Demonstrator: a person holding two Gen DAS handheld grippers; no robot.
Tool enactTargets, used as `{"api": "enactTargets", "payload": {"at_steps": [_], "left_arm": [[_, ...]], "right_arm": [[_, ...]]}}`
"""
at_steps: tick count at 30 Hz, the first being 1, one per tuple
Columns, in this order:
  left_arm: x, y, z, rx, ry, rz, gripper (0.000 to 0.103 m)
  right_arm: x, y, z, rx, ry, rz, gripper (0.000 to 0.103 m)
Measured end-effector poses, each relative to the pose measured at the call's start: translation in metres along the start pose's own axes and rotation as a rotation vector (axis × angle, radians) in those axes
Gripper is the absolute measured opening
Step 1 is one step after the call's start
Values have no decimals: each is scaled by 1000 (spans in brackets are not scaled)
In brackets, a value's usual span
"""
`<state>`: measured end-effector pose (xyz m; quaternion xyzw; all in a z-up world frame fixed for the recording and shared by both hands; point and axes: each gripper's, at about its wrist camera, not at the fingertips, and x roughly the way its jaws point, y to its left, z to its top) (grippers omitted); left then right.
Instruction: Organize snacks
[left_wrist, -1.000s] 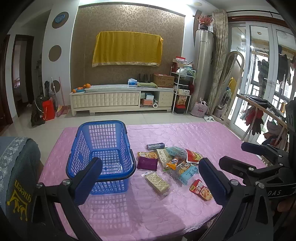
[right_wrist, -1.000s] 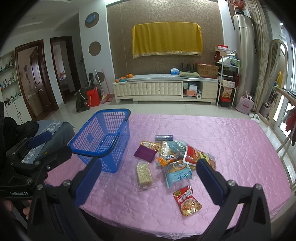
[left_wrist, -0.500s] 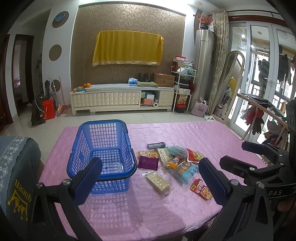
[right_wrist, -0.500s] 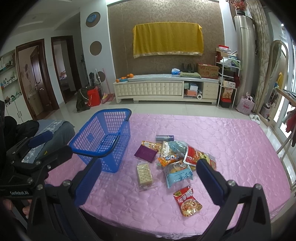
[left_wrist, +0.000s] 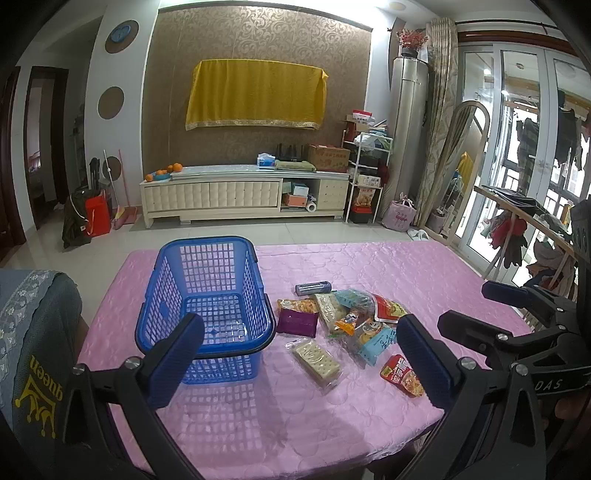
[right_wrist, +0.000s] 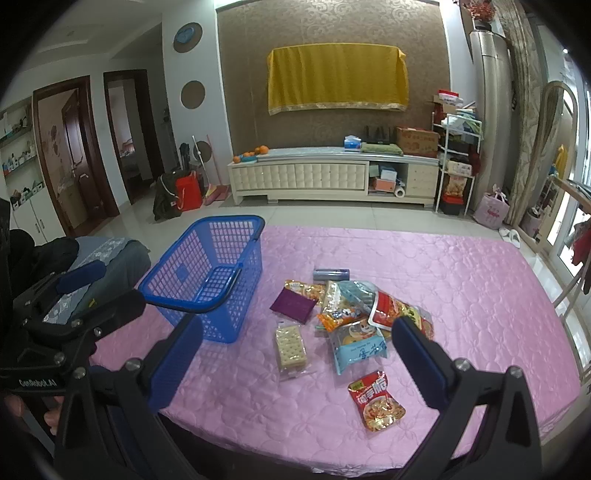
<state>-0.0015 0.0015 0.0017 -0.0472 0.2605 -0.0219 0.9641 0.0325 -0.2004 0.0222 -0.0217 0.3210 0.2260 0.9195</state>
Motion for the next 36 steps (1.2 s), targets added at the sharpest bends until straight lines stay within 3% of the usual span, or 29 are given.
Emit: {"api": "enactTargets", "payload": {"at_steps": [7, 20, 30, 36], "left_arm": [[-1, 3, 3, -8, -4, 0, 103], [24, -22, 32, 71, 13, -11, 103], [86, -60, 38, 95, 134, -89, 103], [128, -77, 23, 118, 225, -114, 103]], "right_arm": [[-2, 2, 3, 4, -10, 31, 103], [-3, -21, 21, -14, -67, -15, 103], [26, -81, 27, 35, 41, -13, 103], [58, -107, 11, 10, 143, -100, 103]]}}
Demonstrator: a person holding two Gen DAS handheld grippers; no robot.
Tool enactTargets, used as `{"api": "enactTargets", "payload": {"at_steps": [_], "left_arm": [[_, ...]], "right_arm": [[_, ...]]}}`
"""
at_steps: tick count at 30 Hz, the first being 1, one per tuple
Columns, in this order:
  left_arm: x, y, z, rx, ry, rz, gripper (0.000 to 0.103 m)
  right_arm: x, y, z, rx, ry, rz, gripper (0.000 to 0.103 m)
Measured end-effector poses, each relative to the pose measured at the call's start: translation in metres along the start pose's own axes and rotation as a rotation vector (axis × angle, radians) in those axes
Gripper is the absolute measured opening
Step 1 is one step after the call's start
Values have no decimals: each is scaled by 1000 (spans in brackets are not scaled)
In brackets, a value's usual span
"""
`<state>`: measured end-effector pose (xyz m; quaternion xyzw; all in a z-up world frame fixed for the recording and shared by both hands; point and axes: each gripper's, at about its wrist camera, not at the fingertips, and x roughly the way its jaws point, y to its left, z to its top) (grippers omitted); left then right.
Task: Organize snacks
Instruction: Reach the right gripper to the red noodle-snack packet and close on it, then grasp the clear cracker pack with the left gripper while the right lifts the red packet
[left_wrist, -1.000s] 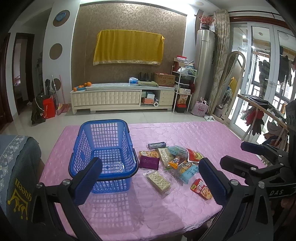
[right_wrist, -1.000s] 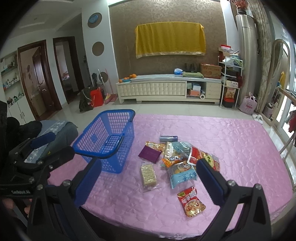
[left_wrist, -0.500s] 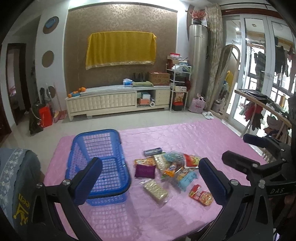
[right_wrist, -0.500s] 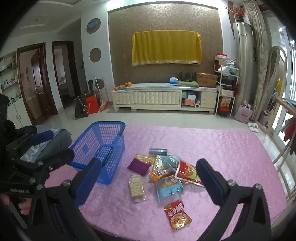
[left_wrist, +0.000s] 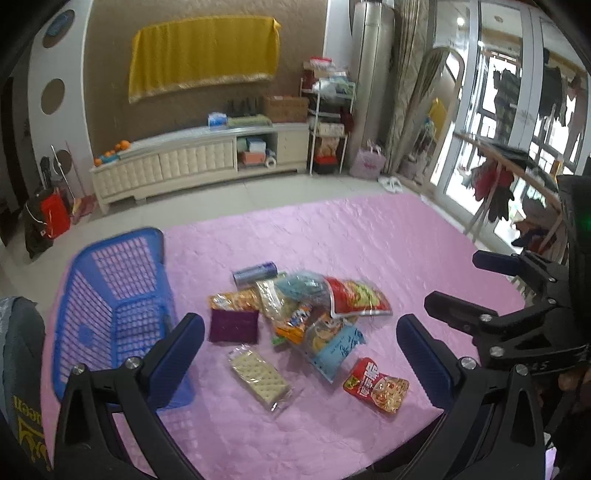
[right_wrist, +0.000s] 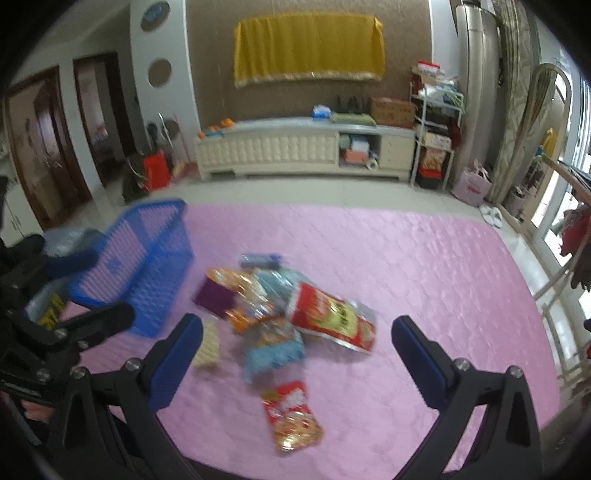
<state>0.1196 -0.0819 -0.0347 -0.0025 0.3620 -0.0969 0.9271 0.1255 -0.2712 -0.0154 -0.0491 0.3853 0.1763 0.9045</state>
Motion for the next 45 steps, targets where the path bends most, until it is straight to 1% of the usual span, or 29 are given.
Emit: {"api": "enactTargets", "payload": {"at_steps": [1, 5, 9, 11, 13, 15, 16, 18, 20, 22, 25, 26, 28, 30, 32, 33, 35, 36, 37, 39, 40, 42, 44, 45], "left_arm": [[9, -1, -3, 6, 16, -3, 103], [46, -4, -19, 12, 112, 5, 103], [70, -5, -38, 0, 199, -1, 103], [77, -3, -49, -5, 237, -10, 103], [83, 2, -61, -20, 277, -1, 103], [91, 11, -75, -52, 320, 5, 103], [97, 12, -80, -64, 331, 8, 103], [102, 18, -92, -89, 359, 11, 103], [104, 21, -99, -100, 374, 17, 103], [104, 24, -104, -109, 380, 21, 103], [99, 28, -106, -128, 368, 15, 103], [97, 29, -105, -132, 365, 13, 103], [92, 30, -105, -131, 357, 18, 103], [88, 30, -106, -119, 351, 25, 103], [88, 31, -106, -116, 347, 29, 103], [85, 30, -106, -119, 347, 23, 103], [81, 28, -103, -116, 336, 21, 103], [76, 27, -101, -108, 326, 25, 103], [73, 27, -99, -107, 319, 30, 103], [68, 27, -96, -116, 319, 27, 103], [69, 28, -95, -120, 322, 30, 103], [68, 27, -93, -123, 323, 40, 103], [70, 26, -92, -128, 323, 40, 103], [70, 25, -92, -134, 327, 36, 103]], "right_arm": [[9, -3, -5, -5, 20, -15, 103], [39, -12, -26, -56, 106, 4, 103], [63, -13, -45, -87, 179, 38, 103], [72, -12, -54, -102, 201, 48, 103], [79, -8, -65, -142, 213, 63, 103], [86, -2, -73, -181, 230, 37, 103], [92, 1, -78, -198, 253, 41, 103], [102, 4, -85, -188, 292, 97, 103], [112, 9, -93, -197, 325, 115, 103], [121, 13, -100, -214, 355, 129, 95], [134, 13, -108, -197, 399, 141, 85], [138, 13, -110, -195, 415, 138, 84], [141, 17, -112, -230, 402, 118, 83], [142, 21, -112, -241, 397, 128, 82], [141, 23, -113, -256, 388, 140, 77], [139, 25, -115, -268, 379, 147, 74], [134, 25, -115, -271, 377, 152, 61], [131, 26, -116, -275, 378, 157, 52], [130, 28, -117, -278, 378, 159, 49], [130, 30, -118, -274, 369, 153, 48], [129, 28, -118, -256, 365, 154, 45], [127, 21, -115, -197, 364, 166, 34], [125, 15, -113, -139, 365, 179, 21], [124, 11, -113, -117, 367, 185, 22]]}}
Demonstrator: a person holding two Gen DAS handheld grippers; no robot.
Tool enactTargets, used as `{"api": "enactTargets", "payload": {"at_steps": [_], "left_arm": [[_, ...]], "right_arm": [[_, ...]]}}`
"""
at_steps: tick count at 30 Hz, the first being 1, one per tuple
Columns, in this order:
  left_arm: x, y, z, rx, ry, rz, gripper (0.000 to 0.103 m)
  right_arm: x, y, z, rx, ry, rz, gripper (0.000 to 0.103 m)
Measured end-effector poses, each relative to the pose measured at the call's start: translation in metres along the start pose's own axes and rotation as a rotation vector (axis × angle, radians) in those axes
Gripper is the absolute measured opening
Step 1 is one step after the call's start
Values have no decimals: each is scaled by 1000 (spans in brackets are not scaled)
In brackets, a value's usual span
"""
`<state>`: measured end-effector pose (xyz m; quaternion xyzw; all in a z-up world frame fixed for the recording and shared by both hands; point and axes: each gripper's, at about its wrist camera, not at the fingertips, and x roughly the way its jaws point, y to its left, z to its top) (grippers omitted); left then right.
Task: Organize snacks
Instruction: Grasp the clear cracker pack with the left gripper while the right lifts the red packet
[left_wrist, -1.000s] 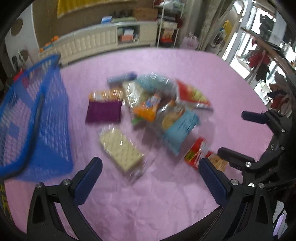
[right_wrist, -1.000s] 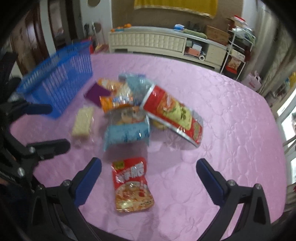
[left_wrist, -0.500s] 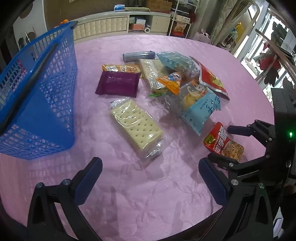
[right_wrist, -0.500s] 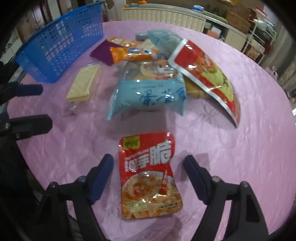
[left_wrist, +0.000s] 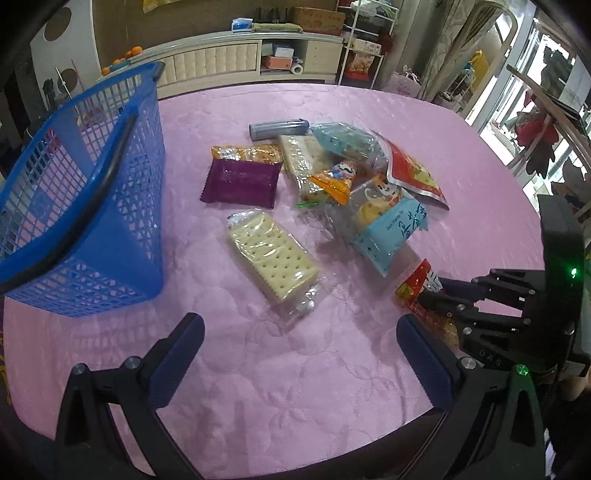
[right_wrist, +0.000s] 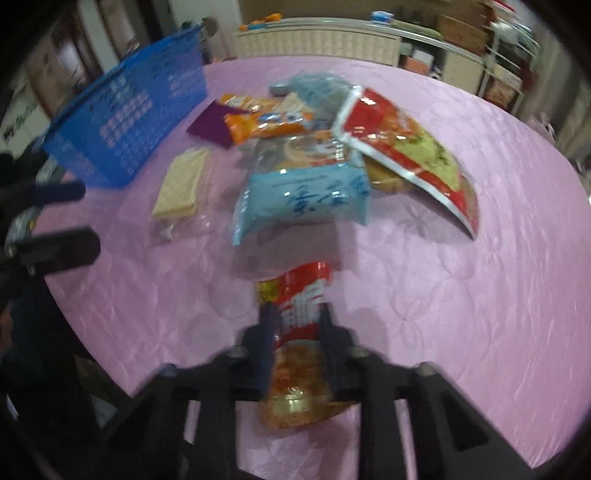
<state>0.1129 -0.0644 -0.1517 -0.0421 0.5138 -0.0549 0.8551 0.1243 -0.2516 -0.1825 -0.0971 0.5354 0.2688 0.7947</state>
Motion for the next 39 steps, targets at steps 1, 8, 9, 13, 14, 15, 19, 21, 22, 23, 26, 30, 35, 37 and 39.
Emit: {"api": "enactTargets", "payload": {"at_steps": [1, 8, 9, 13, 14, 15, 19, 21, 22, 23, 26, 30, 35, 37, 39], "left_arm": [[2, -1, 0, -3, 4, 1, 103], [16, -5, -2, -29, 33, 38, 103], [16, -4, -2, -36, 32, 41, 103], [20, 3, 3, -100, 45, 33, 103], [21, 4, 6, -112, 51, 38, 103], [23, 5, 9, -126, 58, 49, 103], [32, 3, 21, -158, 62, 75, 103], [39, 1, 26, -168, 70, 100, 103], [44, 1, 28, -176, 78, 107, 103], [49, 2, 30, -185, 86, 116, 103], [65, 4, 35, -221, 100, 175, 97], [82, 9, 40, -242, 131, 192, 97], [99, 17, 44, -249, 161, 183, 95], [100, 16, 46, -227, 146, 207, 87], [100, 14, 47, -200, 142, 208, 79]], "right_arm": [[0, -2, -3, 18, 6, 12, 22], [-1, -5, -8, 22, 7, 36, 21], [-2, -7, -8, 30, 5, 49, 21], [-10, -14, -3, 62, -21, 70, 16], [-13, -16, -1, 70, -29, 73, 16], [-16, -18, 0, 74, -36, 73, 16], [-25, -28, 12, 101, -75, 64, 16], [-29, -33, 20, 113, -87, 53, 16], [-30, -35, 23, 116, -93, 47, 16], [-30, -37, 25, 119, -96, 48, 16], [-25, -40, 33, 121, -99, 45, 16], [-20, -41, 35, 121, -98, 49, 16], [-15, -45, 36, 145, -97, 70, 16], [-15, -46, 36, 154, -97, 75, 16], [-16, -46, 36, 159, -97, 76, 16]]}}
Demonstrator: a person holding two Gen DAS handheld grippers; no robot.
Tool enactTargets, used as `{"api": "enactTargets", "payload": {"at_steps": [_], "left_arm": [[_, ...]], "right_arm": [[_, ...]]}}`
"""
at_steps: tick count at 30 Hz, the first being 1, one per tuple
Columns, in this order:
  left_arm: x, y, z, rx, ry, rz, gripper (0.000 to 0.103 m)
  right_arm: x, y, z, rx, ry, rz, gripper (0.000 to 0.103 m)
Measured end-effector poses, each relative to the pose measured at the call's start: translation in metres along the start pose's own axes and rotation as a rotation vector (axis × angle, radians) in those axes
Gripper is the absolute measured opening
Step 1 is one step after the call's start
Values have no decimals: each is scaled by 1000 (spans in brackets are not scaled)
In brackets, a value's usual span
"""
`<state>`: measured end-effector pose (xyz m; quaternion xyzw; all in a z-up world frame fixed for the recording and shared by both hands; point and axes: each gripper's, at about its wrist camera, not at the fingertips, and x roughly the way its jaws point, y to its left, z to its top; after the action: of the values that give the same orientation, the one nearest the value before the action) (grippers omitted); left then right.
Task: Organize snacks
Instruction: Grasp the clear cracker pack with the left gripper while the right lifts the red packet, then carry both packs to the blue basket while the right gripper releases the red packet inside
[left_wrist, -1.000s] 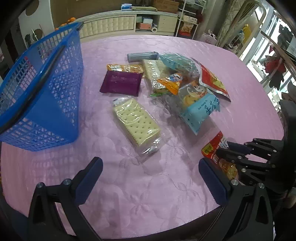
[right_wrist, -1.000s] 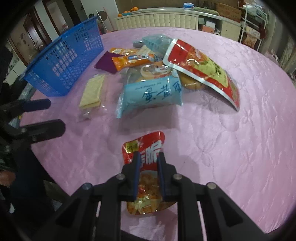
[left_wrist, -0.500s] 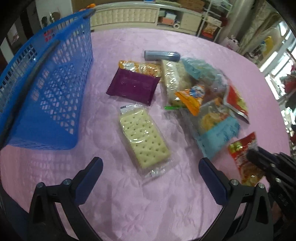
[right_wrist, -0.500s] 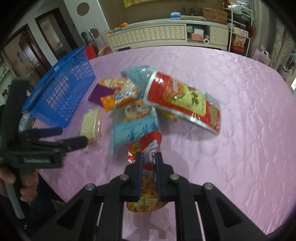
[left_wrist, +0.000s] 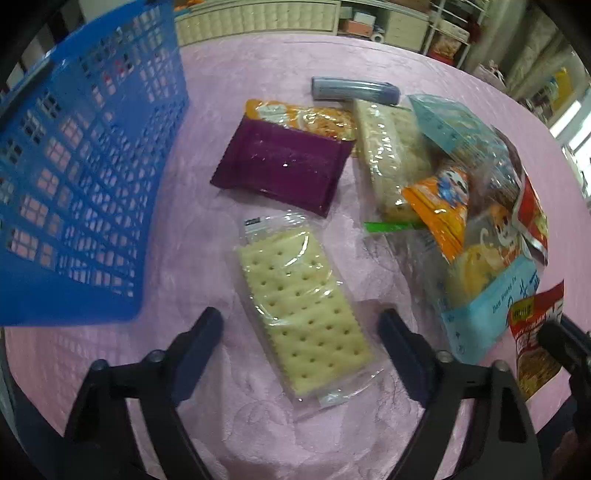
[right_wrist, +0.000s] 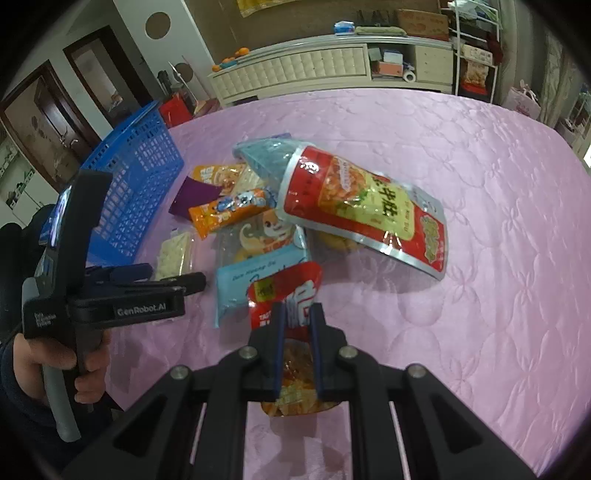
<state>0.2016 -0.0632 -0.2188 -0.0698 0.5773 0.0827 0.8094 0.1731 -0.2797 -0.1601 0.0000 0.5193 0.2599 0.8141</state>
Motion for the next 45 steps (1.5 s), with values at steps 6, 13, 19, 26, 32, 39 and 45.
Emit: {"api": "enactTargets", "payload": {"at_steps": [6, 13, 19, 26, 32, 39, 45], "left_arm": [[-10, 1, -2, 23, -2, -109, 44], [-47, 7, -29, 54, -79, -178, 44], [-86, 15, -44, 91, -170, -215, 44], [-130, 25, -44, 117, -276, -249, 44], [-162, 52, -37, 113, -336, -248, 44], [-190, 101, -21, 95, -389, -208, 44], [-202, 136, -7, 72, -416, -173, 44]], "right_arm": [[-6, 3, -3, 15, 7, -10, 16], [-23, 15, -7, 17, -7, -32, 15], [-44, 35, -5, -7, -56, -54, 13], [-70, 63, 9, -48, -122, -52, 13], [-83, 95, 34, -91, -176, -29, 13], [-86, 136, 70, -145, -235, 17, 13], [-82, 171, 100, -191, -263, 64, 13]]}}
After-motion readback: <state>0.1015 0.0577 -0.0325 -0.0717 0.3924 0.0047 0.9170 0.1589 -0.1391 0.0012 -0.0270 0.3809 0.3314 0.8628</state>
